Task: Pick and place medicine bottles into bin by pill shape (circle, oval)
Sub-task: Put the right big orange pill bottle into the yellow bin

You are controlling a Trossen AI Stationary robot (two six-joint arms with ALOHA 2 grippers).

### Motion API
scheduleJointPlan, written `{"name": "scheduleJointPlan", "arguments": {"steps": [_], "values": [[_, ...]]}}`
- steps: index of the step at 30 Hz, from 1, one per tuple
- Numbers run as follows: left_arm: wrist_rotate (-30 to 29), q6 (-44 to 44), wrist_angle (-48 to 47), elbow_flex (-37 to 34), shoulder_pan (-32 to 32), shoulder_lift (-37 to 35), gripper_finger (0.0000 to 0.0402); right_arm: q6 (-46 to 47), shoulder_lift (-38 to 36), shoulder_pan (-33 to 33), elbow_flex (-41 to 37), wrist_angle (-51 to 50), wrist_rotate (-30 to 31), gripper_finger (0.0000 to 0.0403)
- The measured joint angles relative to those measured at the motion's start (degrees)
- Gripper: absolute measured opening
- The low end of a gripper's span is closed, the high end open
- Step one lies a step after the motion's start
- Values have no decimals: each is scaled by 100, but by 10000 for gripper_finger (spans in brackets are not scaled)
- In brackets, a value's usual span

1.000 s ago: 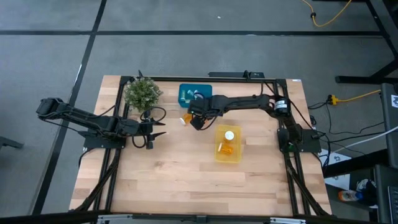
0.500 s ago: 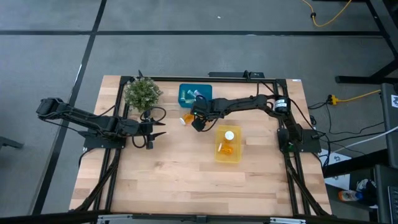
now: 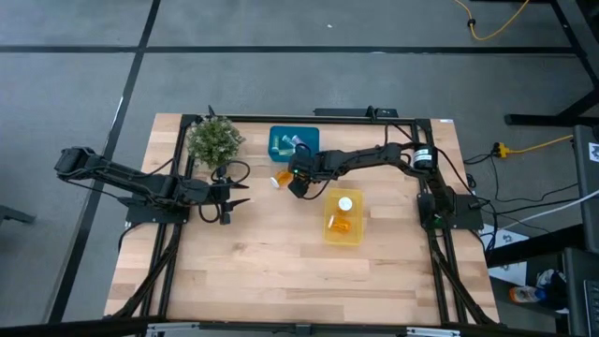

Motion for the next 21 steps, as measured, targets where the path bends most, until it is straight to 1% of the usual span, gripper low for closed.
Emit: {"name": "scheduleJointPlan", "arguments": {"steps": [7, 11, 14, 17, 21], "values": [[-1, 0, 0, 0, -1, 0, 169, 59, 0, 1, -17, 59, -5, 249], [-1, 0, 0, 0, 1, 0, 169, 116, 0, 50, -17, 69, -132, 212], [-1, 0, -1, 0, -1, 0, 169, 208, -36, 133, 62, -217, -99, 191], [-2, 0, 0, 0, 0, 0, 169, 194, -152, 287, 360, -574, 90, 179], [-2, 0, -4, 0, 0, 0, 169, 330, -427, 596, 848, -1240, 532, 181]]}}
